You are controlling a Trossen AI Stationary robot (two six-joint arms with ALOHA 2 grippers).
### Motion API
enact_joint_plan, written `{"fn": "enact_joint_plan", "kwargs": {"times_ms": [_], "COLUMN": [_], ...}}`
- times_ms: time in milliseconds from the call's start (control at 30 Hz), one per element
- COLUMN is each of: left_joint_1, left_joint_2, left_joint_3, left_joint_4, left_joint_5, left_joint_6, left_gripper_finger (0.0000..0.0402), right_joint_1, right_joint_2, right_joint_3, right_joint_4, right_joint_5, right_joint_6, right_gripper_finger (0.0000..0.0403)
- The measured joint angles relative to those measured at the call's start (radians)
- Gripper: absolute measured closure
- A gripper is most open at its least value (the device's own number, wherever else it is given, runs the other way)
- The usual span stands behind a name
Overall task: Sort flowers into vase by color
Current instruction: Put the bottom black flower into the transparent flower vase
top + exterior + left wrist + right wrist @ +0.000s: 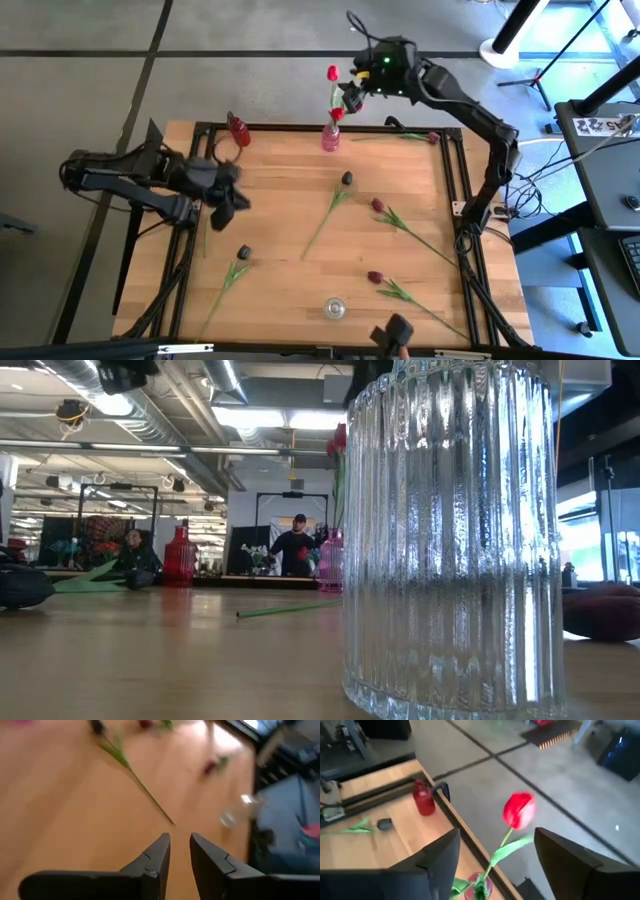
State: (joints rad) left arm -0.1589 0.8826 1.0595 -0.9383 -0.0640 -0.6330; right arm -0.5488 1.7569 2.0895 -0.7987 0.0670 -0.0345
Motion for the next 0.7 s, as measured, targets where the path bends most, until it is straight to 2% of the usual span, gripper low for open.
{"fn": "enact_joint_plan", "kwargs": {"times_ms": [100, 267, 500, 700], "left_joint_1": [-0.130, -0.315, -0.530, -0.651], "left_joint_2": [0.041, 0.155, 0.325, 0.455], "left_joint_3": [0.000, 0.000, 0.000, 0.000], "left_joint_4": [-0.047, -0.158, -0.203, -0.203], "left_joint_5": [0.001, -0.019, 0.020, 0.056], "left_joint_6": [-0.141, -0.483, -0.932, -1.223], "left_gripper_finger": [0.0330, 0.0330, 0.0319, 0.0260], "right_joint_1": [0.035, 0.118, 0.314, 0.552], "right_joint_2": [0.000, -0.002, -0.131, -0.199], "right_joint_3": [0.108, 0.268, 0.231, 0.232], "right_joint_4": [-0.049, -0.123, -0.105, -0.273], "right_joint_5": [0.029, 0.036, 0.083, 0.104], "right_joint_6": [-0.018, -0.027, -0.104, -0.082], "right_gripper_finger": [0.0138, 0.0147, 0.0160, 0.0169]}}
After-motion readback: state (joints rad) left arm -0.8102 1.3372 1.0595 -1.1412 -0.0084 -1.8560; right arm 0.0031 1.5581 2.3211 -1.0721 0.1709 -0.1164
